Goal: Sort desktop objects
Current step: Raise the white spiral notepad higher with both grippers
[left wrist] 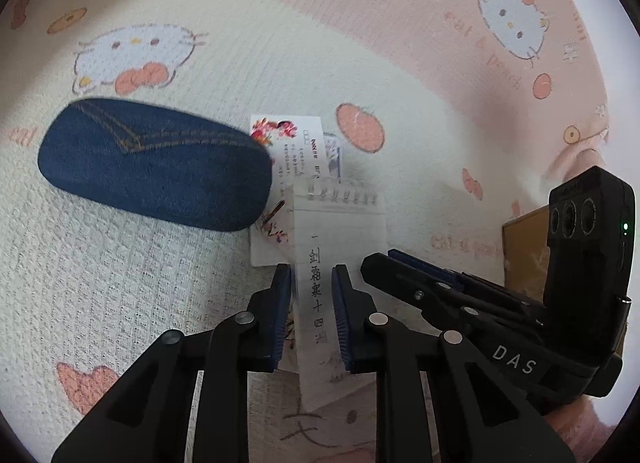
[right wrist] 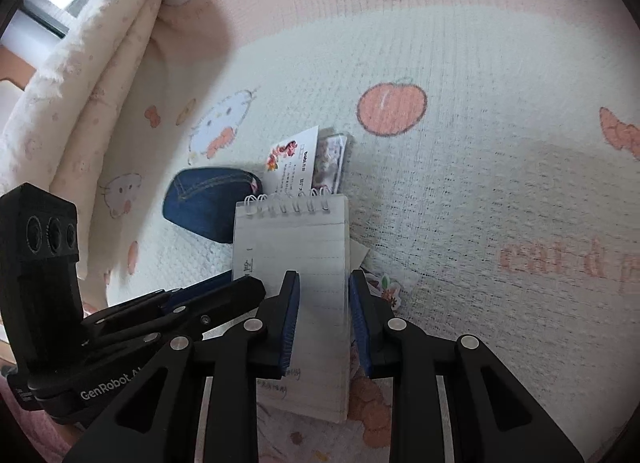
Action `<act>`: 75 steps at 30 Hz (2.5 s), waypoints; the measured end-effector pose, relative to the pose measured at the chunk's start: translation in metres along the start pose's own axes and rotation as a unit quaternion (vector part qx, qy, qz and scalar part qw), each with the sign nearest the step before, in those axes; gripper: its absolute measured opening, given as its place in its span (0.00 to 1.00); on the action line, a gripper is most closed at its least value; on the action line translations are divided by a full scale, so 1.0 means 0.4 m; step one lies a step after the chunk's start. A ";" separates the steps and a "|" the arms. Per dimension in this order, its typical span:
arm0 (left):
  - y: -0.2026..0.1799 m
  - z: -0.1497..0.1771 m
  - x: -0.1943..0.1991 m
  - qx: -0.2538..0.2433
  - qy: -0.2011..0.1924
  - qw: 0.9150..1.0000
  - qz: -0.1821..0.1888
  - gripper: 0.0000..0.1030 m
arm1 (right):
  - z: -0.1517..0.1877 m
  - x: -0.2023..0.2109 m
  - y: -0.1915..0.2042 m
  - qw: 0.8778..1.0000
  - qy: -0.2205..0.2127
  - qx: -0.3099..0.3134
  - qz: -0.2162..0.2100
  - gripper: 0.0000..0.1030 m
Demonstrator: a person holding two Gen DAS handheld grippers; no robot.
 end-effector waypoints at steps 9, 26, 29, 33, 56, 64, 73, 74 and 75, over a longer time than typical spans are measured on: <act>-0.073 -0.019 0.040 -0.012 -0.012 0.999 0.031 0.22 | -0.021 0.107 0.006 0.998 -0.054 0.013 0.023 0.22; -0.181 -0.020 0.058 -0.072 -0.041 0.996 0.028 0.23 | -0.002 0.224 -0.030 0.993 -0.102 0.034 0.039 0.22; -0.167 -0.021 0.040 -0.070 -0.034 0.997 0.011 0.23 | 0.003 0.185 -0.049 0.995 -0.090 0.024 0.030 0.22; -0.137 -0.034 0.038 -0.080 -0.039 0.996 -0.023 0.23 | 0.000 0.133 -0.040 0.997 -0.069 0.035 0.019 0.22; 0.024 -0.078 -0.038 0.019 0.022 0.999 -0.038 0.23 | -0.040 -0.035 -0.029 0.998 -0.018 0.033 -0.051 0.22; 0.018 -0.077 -0.034 0.012 0.025 0.999 -0.032 0.23 | -0.023 -0.019 -0.039 0.999 0.003 0.022 -0.024 0.22; 0.010 -0.064 -0.046 -0.006 0.031 0.999 -0.022 0.23 | -0.024 -0.033 -0.041 0.999 -0.016 0.014 -0.048 0.24; 0.011 -0.064 -0.047 -0.010 0.029 0.999 -0.022 0.23 | -0.025 -0.034 -0.041 0.999 -0.018 0.013 -0.049 0.24; 0.011 -0.063 -0.047 -0.013 0.028 0.999 -0.022 0.23 | -0.025 -0.034 -0.043 0.999 -0.020 0.008 -0.049 0.24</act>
Point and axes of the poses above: each gripper's, at about its wrist camera, not at the fingertips, and x roughly against the way its jaws point, y to its left, z to its underside, the point moved 6 cm from there along -x, roughly the way its jaws point
